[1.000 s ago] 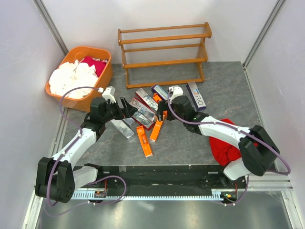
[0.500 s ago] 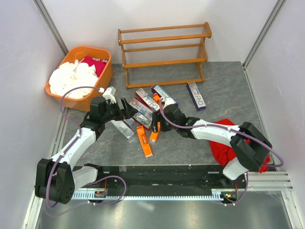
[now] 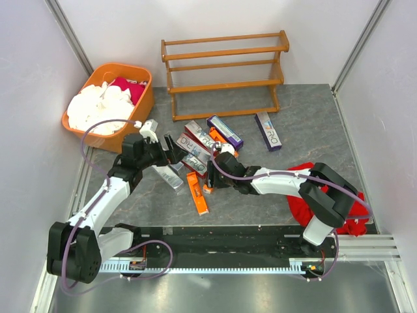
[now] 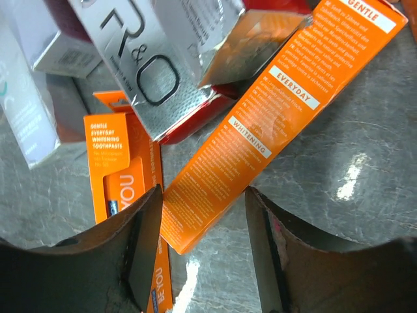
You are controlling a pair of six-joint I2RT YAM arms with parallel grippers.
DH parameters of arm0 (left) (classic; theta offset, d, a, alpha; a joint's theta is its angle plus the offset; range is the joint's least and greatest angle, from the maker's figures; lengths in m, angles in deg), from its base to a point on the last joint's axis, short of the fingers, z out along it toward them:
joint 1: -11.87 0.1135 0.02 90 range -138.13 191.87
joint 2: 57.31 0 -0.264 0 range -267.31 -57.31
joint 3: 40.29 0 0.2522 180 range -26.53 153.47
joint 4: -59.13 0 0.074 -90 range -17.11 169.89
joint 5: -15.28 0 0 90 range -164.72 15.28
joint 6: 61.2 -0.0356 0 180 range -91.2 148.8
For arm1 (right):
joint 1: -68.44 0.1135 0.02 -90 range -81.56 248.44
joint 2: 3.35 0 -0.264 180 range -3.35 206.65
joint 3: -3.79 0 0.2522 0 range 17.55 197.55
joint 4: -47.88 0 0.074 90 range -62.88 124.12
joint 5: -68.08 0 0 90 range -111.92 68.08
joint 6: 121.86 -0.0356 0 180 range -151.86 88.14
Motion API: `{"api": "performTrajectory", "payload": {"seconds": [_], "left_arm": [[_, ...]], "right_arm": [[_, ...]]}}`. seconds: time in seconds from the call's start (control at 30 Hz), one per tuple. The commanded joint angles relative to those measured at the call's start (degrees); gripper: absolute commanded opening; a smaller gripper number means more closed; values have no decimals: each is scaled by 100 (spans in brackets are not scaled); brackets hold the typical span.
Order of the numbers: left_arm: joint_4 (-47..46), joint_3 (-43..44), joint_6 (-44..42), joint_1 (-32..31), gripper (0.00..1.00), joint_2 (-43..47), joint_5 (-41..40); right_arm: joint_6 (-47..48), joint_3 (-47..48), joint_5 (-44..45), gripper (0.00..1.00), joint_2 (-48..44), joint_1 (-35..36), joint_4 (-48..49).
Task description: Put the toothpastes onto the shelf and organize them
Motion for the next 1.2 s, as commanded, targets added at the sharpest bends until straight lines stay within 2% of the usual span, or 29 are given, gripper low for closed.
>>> {"api": "performTrajectory", "payload": {"seconds": [0.0, 0.1, 0.23, 0.37, 0.4, 0.6, 0.73, 0.83, 0.97, 1.17], "left_arm": [[-47, -68, 140, 21, 100, 150, 196], [-56, -94, 184, 21, 100, 150, 213], [-82, -147, 237, 21, 100, 168, 283], [-161, -235, 281, 21, 100, 212, 301], [-205, -287, 307, 21, 100, 221, 310], [-451, -384, 386, 3, 100, 89, 599], [-854, -375, 500, -154, 100, -209, 968], [-1057, -332, 650, -426, 100, -533, 1022], [-1688, -279, 931, -848, 100, -964, 1048], [-2709, -147, 1563, -1464, 100, -1633, 1189]], "right_arm": [[-297, -211, 695, 60, 96, -19, 61], [-516, -440, 854, 59, -114, -11, 448], [-570, -668, 951, 40, -229, -19, 652], [-570, -941, 968, 27, -510, -11, 828], [-518, -1037, 986, 20, -632, -19, 863], [44, -1327, 898, 4, -1308, -11, 898], [738, -1451, 548, 2, -1837, -19, 776], [906, -1504, 415, 2, -2250, -19, 608], [916, -1548, 301, 2, -2803, -19, 485], [889, -1416, 125, 2, -3024, -11, 371]]}}
